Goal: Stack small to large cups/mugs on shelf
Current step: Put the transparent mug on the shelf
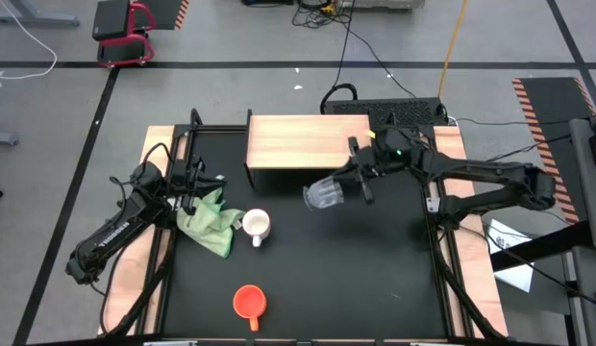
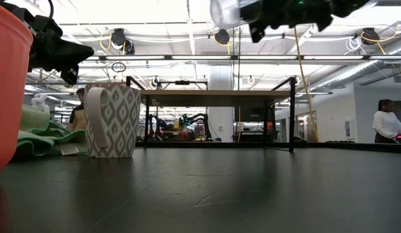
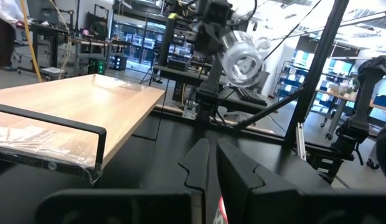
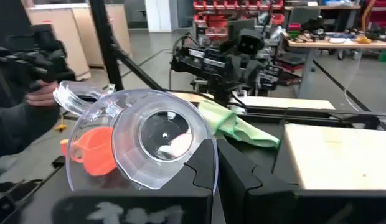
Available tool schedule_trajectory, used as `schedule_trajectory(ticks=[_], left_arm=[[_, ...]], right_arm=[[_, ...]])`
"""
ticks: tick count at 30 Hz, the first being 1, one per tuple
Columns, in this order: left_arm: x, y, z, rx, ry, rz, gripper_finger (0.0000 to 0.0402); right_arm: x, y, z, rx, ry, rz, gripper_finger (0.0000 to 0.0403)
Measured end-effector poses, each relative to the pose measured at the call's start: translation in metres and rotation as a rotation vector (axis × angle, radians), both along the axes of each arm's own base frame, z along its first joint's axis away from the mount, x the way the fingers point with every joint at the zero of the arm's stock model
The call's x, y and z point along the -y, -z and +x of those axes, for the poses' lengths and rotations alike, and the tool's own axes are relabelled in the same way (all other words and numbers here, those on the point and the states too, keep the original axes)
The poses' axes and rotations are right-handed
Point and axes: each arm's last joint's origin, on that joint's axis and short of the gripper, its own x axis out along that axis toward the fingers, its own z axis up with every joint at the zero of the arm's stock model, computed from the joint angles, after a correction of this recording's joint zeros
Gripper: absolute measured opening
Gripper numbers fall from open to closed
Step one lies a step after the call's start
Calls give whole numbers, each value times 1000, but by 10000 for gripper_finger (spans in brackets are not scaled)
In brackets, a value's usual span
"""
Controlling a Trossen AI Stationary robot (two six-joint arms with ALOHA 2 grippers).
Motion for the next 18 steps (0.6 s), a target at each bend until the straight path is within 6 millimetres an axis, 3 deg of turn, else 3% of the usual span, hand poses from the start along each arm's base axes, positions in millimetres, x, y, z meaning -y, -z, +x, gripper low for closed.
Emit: schedule_trajectory(ticks=[18], left_arm=[[0, 0, 0, 0, 11, 0, 31]], right_arm=[[57, -34, 35, -55, 5, -18, 0]])
